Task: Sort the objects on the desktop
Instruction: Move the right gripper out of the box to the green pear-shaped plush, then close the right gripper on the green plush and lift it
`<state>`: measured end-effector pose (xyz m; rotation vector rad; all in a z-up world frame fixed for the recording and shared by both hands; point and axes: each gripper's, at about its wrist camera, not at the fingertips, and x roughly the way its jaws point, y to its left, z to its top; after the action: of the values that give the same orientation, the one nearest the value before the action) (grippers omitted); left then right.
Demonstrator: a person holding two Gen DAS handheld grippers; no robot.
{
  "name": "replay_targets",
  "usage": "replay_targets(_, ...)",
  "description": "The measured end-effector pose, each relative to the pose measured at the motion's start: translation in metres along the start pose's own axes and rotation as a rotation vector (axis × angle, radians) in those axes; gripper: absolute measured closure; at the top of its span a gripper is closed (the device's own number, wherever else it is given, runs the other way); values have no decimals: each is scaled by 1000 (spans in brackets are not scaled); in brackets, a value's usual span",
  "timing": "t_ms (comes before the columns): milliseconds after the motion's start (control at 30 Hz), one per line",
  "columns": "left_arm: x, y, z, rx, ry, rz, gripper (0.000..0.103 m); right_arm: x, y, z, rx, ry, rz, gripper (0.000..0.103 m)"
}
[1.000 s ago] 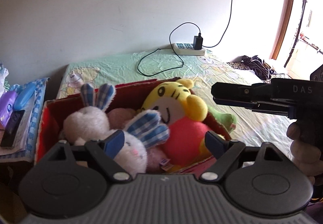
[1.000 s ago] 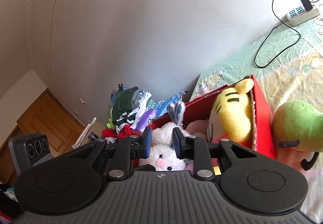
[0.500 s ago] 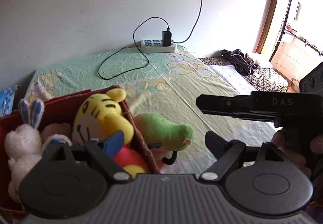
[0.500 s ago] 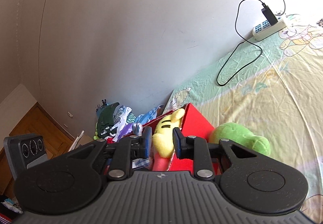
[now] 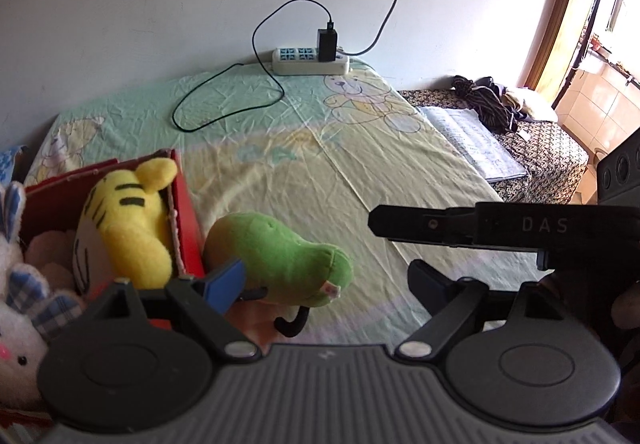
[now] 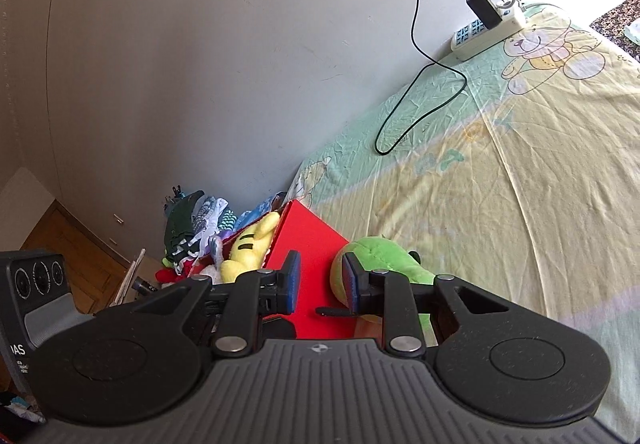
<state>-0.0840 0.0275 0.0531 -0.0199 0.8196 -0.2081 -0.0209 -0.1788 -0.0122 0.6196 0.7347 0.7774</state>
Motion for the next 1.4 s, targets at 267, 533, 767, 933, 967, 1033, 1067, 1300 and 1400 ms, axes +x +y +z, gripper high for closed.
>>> replay_targets(267,23,-15,-2,-6,62,25,10,4,-24,5,36,57,-16,77)
replay_targets(533,43,-23,-3,-16,106,20,8,4,-38,9,43,87,-22,77)
replay_targets(767,65,-25,-11,-33,168,12,8,9,-50,14,47,112,-25,76)
replay_targets(933,77,-26,-22,-25,207,23,7,21,-54,21,24,140,-14,75)
replay_targets(967,79,-26,-23,-29,218,23,7,24,-55,23,21,146,-13,75)
replay_targets(1033,87,-24,-27,-42,244,18,7,31,-57,25,13,163,-5,75)
replay_targets(1067,90,-24,-28,-43,251,22,7,35,-59,26,12,174,1,74)
replay_targets(1300,106,-23,-31,-28,287,72,7,65,-71,26,41,270,22,68)
replay_targets(1400,114,-18,-28,-43,297,86,7,74,-77,24,64,304,30,65)
